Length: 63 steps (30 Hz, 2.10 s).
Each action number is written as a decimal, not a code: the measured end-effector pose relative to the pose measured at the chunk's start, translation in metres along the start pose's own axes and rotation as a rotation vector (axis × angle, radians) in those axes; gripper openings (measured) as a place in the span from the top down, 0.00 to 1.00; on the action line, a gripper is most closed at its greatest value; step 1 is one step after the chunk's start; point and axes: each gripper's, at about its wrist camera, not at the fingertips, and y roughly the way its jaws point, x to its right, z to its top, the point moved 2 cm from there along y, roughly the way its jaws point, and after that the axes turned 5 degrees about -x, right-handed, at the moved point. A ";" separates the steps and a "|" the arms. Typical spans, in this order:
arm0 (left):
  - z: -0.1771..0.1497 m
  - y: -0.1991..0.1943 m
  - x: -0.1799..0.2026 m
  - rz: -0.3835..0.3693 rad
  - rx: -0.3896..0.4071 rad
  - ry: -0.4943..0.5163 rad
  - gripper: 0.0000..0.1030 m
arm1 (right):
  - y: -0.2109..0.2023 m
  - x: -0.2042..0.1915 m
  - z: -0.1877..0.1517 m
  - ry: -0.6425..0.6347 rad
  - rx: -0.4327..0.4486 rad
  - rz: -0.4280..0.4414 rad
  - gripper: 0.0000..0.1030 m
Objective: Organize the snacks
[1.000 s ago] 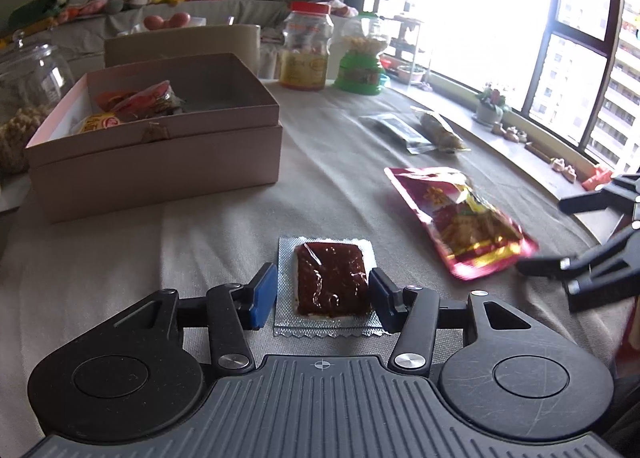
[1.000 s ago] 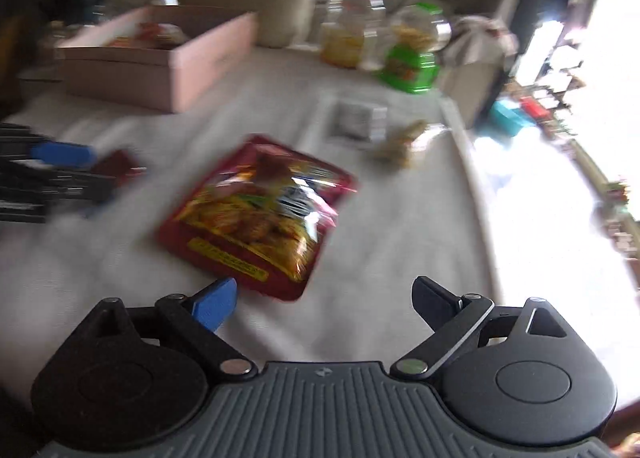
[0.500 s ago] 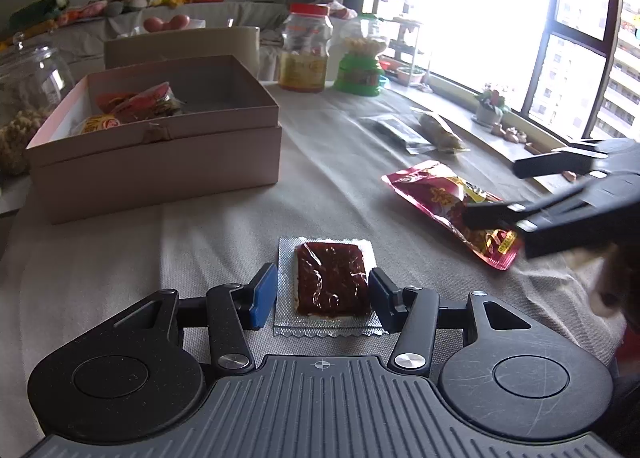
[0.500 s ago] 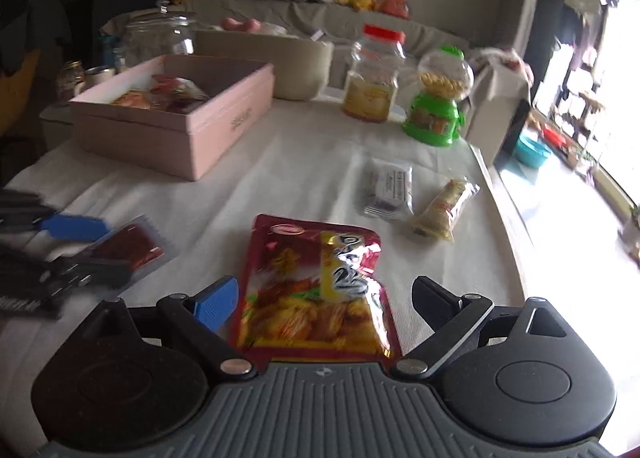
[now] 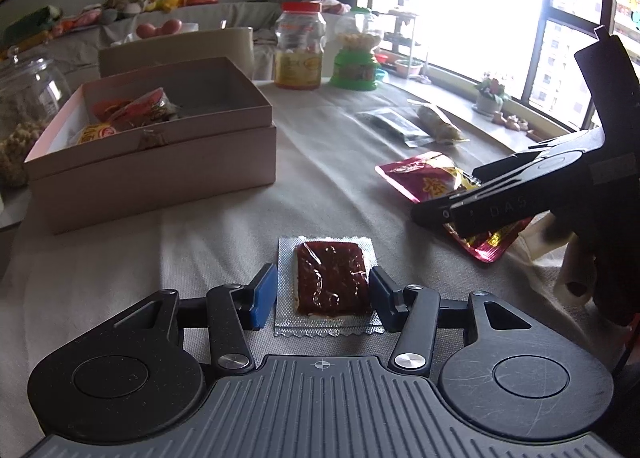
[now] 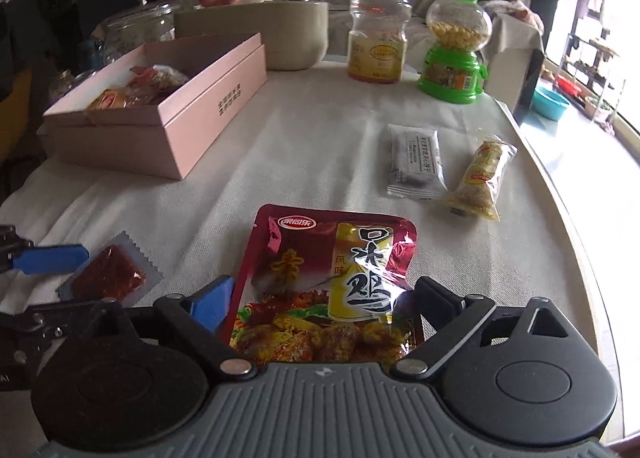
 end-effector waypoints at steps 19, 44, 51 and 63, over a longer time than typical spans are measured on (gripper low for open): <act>0.014 -0.006 0.014 0.035 -0.052 0.021 0.46 | -0.049 0.005 -0.041 -0.001 0.038 -0.042 0.23; 0.001 -0.022 0.008 0.010 -0.035 -0.018 0.59 | -0.104 -0.010 -0.042 -0.048 0.181 -0.064 0.23; -0.002 -0.037 0.011 0.026 -0.008 -0.004 0.60 | -0.122 -0.013 -0.037 -0.077 0.226 -0.065 0.43; -0.007 -0.052 0.014 -0.001 0.008 -0.021 0.60 | -0.080 -0.005 -0.066 0.021 0.058 -0.067 0.16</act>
